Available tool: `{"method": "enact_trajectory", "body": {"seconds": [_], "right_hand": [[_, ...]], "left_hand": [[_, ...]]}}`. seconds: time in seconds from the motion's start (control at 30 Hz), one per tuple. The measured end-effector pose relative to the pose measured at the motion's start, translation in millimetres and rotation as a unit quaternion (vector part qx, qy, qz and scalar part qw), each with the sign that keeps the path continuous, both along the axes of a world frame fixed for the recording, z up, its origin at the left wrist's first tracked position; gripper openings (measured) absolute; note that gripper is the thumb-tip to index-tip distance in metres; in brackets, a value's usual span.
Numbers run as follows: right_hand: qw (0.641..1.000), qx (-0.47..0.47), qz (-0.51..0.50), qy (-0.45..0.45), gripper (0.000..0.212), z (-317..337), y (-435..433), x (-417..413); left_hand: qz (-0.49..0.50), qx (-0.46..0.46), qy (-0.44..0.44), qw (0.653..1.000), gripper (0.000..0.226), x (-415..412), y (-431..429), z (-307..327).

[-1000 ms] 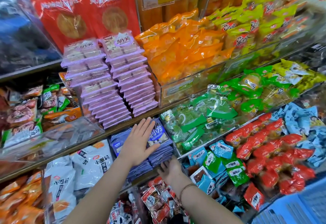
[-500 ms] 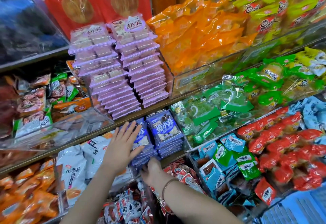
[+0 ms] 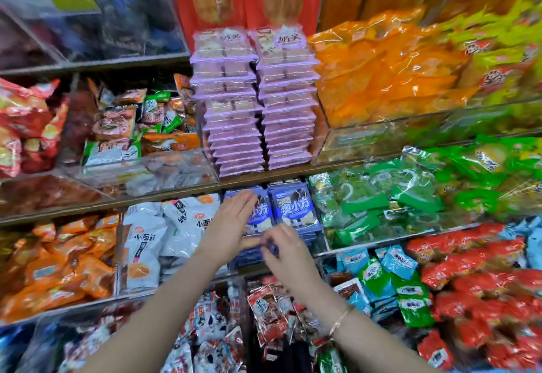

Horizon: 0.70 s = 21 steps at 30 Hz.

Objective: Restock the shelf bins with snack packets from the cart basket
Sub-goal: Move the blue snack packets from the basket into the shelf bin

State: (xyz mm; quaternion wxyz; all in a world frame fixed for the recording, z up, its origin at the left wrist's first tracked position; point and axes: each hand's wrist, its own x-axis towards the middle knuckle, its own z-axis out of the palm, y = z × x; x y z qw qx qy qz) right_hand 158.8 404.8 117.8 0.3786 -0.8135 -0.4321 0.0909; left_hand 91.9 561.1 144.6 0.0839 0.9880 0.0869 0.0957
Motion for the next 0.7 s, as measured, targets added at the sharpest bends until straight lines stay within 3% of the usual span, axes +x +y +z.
{"method": "enact_trajectory", "body": {"seconds": [0.07,0.13,0.2,0.37,0.57,0.7], "right_hand": [[0.987,-0.036,0.074,-0.137,0.039,15,16,11],[0.957,-0.159,0.152,-0.189,0.073,18,28,25],[0.926,-0.232,0.193,-0.227,0.089,17,33,39],[0.905,-0.228,0.218,-0.286,0.086,10,34,58],[0.908,-0.23,0.211,-0.281,0.083,9,32,62],[0.908,-0.22,0.206,-0.292,0.083,7,31,64]], "left_hand": [[0.07,-0.03,-0.014,0.997,0.092,-12,5,0],[0.133,-0.022,-0.013,0.991,0.088,-31,7,-7],[0.158,0.005,0.029,0.987,0.08,-46,2,-17],[0.208,0.081,0.132,0.966,0.074,-38,-15,-31],[0.242,0.078,0.097,0.962,0.042,-19,-10,-30],[0.238,0.077,0.079,0.965,0.036,-18,-9,-28]]}}
